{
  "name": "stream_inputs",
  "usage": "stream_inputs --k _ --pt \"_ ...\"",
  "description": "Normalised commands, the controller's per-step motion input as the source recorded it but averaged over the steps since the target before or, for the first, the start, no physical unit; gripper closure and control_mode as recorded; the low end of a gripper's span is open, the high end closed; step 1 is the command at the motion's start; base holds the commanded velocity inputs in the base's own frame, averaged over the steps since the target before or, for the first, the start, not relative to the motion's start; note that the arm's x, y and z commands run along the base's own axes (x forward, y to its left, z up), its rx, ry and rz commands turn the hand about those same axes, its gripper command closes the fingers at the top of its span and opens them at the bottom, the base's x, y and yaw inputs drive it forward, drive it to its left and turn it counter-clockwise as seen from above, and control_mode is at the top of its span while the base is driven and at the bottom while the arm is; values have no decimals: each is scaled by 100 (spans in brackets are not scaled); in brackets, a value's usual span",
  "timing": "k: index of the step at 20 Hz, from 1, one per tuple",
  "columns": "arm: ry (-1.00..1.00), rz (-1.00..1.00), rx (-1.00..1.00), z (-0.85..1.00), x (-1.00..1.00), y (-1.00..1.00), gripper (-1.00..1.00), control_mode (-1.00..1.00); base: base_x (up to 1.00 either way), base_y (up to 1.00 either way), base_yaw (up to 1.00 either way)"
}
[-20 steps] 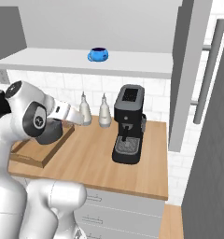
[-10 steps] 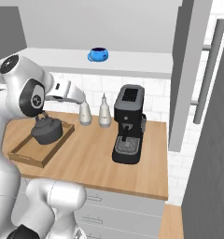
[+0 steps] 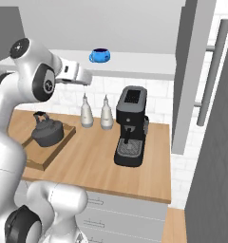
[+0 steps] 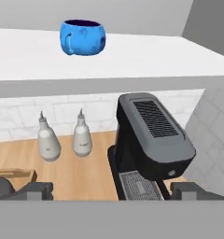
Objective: Pick the kettle from the counter and place it on the tray. Then pick the mug from the cabinet and place it on the tray. Then close the cabinet doors.
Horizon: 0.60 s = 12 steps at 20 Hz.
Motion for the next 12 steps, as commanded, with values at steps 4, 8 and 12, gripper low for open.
stream_inputs --k 4,8,12 --pt "-1 -5 0 24 46 8 -100 -100 0 0 0" --pt "0 -3 0 33 38 17 -100 -100 0 0 0" --pt "0 -2 0 42 21 14 -100 -100 0 0 0"
